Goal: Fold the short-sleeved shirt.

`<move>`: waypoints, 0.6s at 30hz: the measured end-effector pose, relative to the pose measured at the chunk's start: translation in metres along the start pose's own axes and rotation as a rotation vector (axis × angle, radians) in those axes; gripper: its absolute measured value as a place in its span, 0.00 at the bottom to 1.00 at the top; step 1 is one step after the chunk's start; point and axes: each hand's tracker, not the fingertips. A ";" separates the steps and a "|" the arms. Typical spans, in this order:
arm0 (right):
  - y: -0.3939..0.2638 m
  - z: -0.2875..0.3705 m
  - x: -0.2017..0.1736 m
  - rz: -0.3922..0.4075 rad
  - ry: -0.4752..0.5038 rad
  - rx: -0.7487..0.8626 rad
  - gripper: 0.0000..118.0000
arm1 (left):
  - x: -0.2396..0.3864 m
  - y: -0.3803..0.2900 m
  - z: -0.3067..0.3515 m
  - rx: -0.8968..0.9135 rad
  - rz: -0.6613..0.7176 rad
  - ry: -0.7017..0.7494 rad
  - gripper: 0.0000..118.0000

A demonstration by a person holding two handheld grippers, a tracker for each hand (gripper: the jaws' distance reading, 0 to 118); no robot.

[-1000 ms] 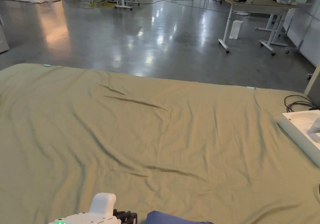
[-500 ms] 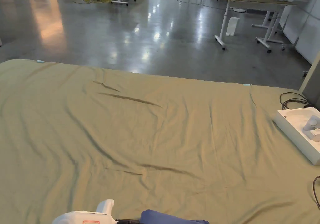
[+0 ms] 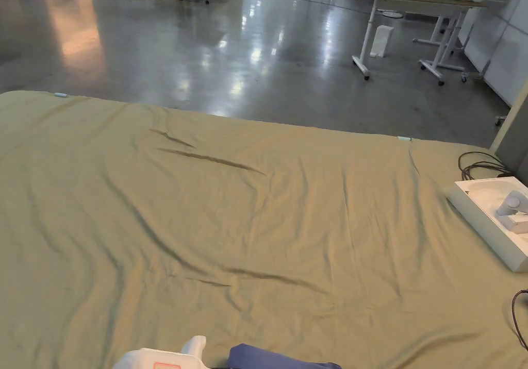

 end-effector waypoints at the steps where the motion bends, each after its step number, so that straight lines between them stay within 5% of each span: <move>1: 0.000 0.000 0.000 -0.001 0.001 0.000 0.00 | 0.002 0.000 -0.001 -0.005 -0.011 0.045 0.44; 6: 0.002 0.003 0.001 -0.014 0.012 0.008 0.00 | 0.006 -0.003 0.000 0.016 0.024 0.087 0.21; 18: 0.027 0.027 0.020 -0.060 -0.015 0.107 0.00 | 0.036 -0.004 0.036 0.028 -0.054 0.089 0.17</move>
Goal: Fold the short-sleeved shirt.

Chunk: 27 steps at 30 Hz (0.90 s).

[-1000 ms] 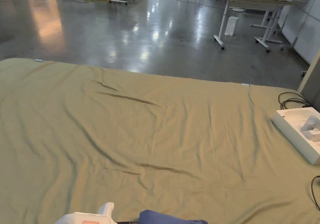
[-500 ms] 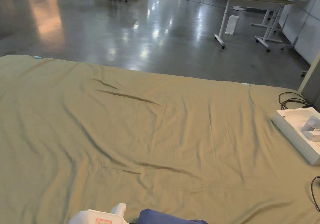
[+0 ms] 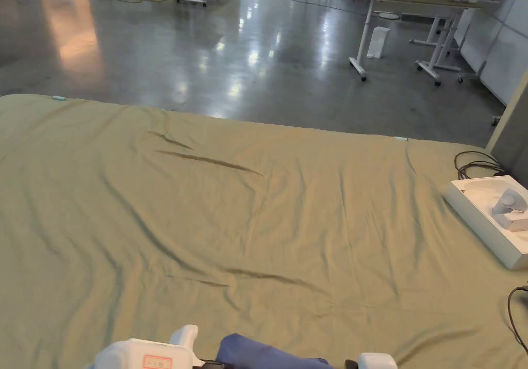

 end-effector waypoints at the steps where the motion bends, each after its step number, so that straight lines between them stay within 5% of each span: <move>1: 0.006 0.003 0.002 0.003 -0.007 0.016 0.00 | 0.003 0.002 0.010 0.012 -0.014 0.011 0.17; 13: 0.106 0.031 0.020 -0.043 -0.031 0.240 0.00 | -0.021 0.047 0.184 0.092 -0.134 0.269 0.18; 27: 0.167 0.050 0.008 -0.042 -0.042 0.369 0.00 | -0.089 0.093 0.339 0.155 0.022 0.566 0.18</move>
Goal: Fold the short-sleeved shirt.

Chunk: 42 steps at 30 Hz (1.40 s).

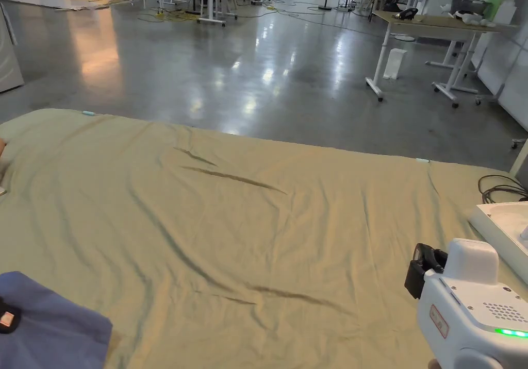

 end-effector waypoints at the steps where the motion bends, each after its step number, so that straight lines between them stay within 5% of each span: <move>1: 0.000 0.000 -0.002 0.005 0.001 -0.002 0.00 | -0.007 0.003 0.002 -0.002 0.014 0.020 0.18; 9: -0.008 -0.002 -0.012 0.008 0.020 -0.032 0.00 | -0.026 0.001 0.001 -0.021 0.100 0.104 0.18; 12: -0.008 -0.002 -0.014 0.013 0.029 -0.038 0.00 | -0.019 -0.003 0.000 -0.034 0.121 0.169 0.26; 15: -0.008 -0.001 -0.016 0.019 0.038 -0.041 0.00 | -0.022 0.000 0.003 -0.019 0.085 0.265 0.48; 21: -0.008 0.002 -0.016 0.016 0.049 -0.040 0.00 | -0.007 -0.001 0.027 0.086 -0.017 0.400 0.51; 35: -0.015 0.011 -0.007 -0.001 0.057 -0.043 0.00 | 0.124 -0.036 0.033 0.709 -0.217 -0.060 0.51; 42: -0.016 0.016 -0.003 -0.008 0.039 -0.033 0.00 | 0.212 -0.072 -0.033 0.861 -0.232 0.079 0.51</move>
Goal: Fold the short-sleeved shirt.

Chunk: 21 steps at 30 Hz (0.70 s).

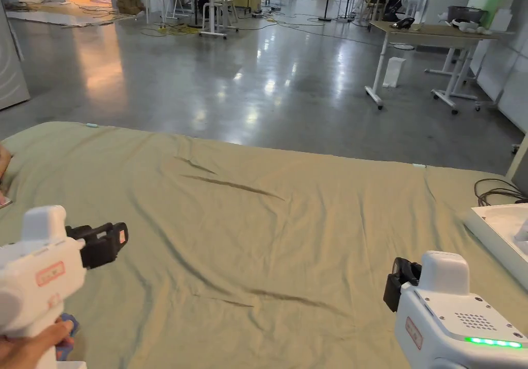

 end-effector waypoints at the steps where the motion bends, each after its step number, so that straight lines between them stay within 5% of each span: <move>1: -0.001 0.000 0.001 0.001 -0.004 0.001 0.00 | 0.019 -0.008 0.000 0.054 -0.064 0.025 0.51; 3: -0.002 0.000 0.003 0.000 -0.015 0.005 0.00 | 0.048 -0.020 -0.001 0.069 -0.141 0.096 0.49; 12: -0.016 -0.001 0.007 0.007 -0.057 0.012 0.00 | 0.123 -0.055 -0.004 0.087 -0.224 0.040 0.06; 21: -0.019 -0.002 0.006 0.015 -0.065 0.061 0.00 | 0.152 -0.059 0.007 0.150 -0.258 0.039 0.01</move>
